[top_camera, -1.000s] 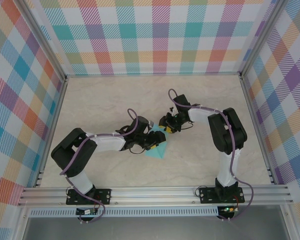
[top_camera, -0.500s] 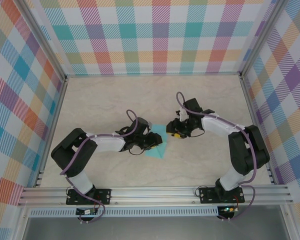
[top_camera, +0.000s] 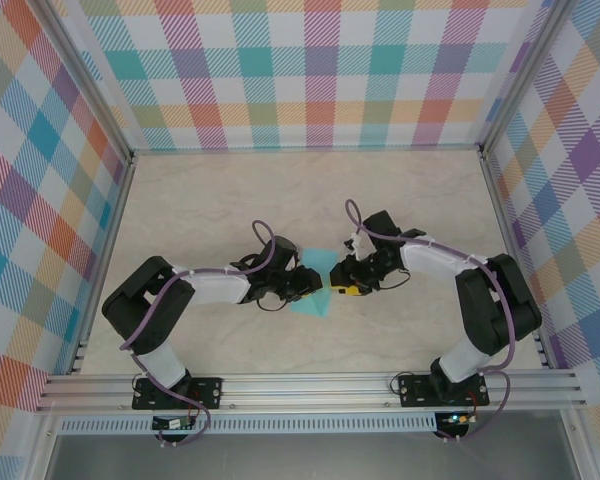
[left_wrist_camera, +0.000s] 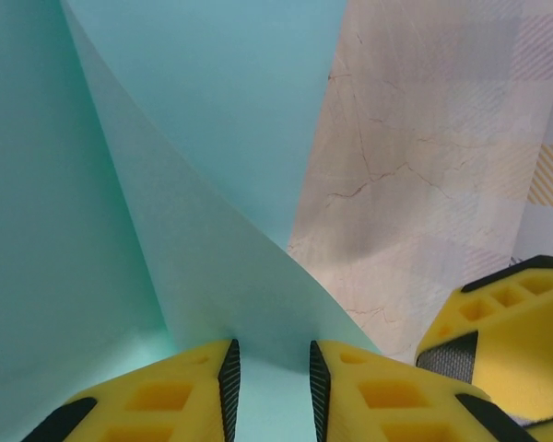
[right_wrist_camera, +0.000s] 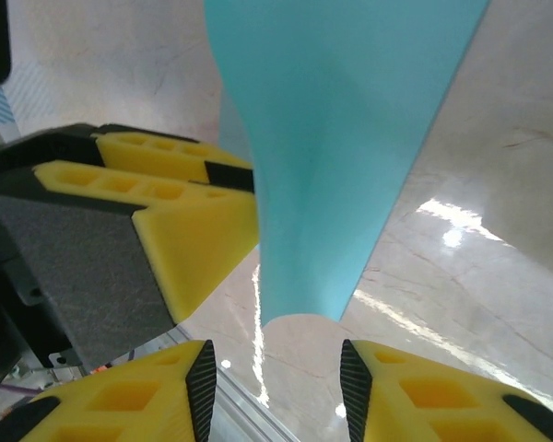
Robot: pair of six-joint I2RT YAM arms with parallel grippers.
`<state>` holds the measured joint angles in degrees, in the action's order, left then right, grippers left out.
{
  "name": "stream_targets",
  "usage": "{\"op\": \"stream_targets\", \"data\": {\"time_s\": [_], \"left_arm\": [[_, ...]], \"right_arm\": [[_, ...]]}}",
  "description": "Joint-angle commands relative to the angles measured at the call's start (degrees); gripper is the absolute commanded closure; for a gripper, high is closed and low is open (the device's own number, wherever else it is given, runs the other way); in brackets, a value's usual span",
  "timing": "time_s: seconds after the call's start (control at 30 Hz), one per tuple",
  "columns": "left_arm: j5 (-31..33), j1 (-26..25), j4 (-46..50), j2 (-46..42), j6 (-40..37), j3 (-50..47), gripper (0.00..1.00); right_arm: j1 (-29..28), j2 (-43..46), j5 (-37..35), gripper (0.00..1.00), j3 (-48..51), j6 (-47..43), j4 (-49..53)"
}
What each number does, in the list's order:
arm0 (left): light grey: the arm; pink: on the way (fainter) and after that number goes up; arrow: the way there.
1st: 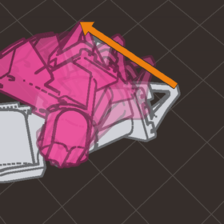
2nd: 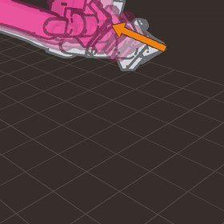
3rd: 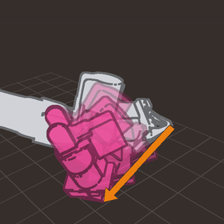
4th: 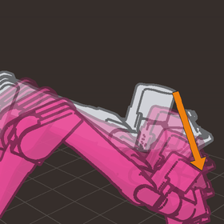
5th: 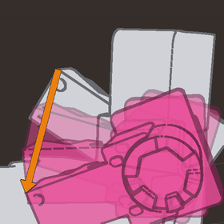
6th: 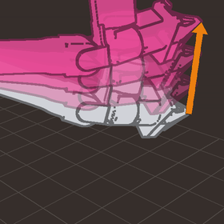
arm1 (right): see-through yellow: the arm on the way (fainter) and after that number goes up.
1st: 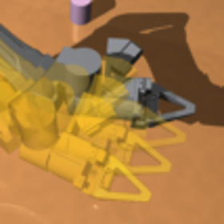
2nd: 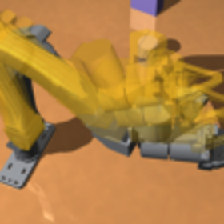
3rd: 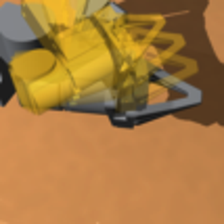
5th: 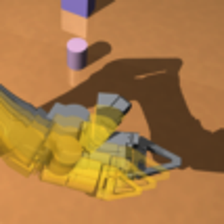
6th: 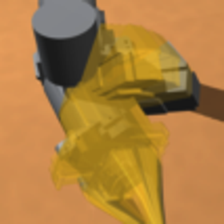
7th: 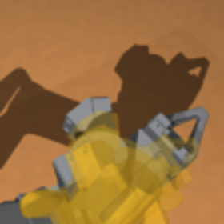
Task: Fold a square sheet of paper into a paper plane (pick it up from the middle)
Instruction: Fold the triangle a second time at the center of the table.
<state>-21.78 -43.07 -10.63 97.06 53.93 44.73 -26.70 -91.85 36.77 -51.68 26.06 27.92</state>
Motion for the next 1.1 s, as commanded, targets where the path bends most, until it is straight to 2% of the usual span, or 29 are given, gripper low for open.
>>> {"op": "stream_targets", "data": {"time_s": [0.0, 0.07, 0.5, 0.77, 0.9, 1.07], "left_arm": [[0.38, -0.74, 1.32, -0.89, -1.2, 0.51, 0.73], [0.41, -0.79, 1.4, -0.73, -1.2, 0.71, 0.73], [0.29, -0.76, 1.93, -1.21, -1.04, 0.79, 0.74], [2.37, -0.66, 4.77, -4.12, -1.7, 0.79, 0.74], [6.95, 0.07, 11.17, -7.63, -4.0, 1.35, 0.73], [17.01, 2.48, 22.81, -14.33, -5.9, 1.81, 0.73]], "right_arm": [[-0.88, -1.86, 1.92, 0.61, -1.57, -1.29, -0.62], [-1.07, -2.82, 1.95, 0.66, -2.08, -1.24, -0.92], [-1.43, -5.76, 1.46, 0.78, -3.9, -1.38, -2.37], [-1.6, -5.58, 1.92, 0.93, -3.87, -2.2, -2.24], [-2.35, -4.91, 1.98, 0.97, -4.26, -3.54, -1.83], [-4.85, -6.26, 4.1, 0.98, -6.44, -6.1, -1.02]]}}
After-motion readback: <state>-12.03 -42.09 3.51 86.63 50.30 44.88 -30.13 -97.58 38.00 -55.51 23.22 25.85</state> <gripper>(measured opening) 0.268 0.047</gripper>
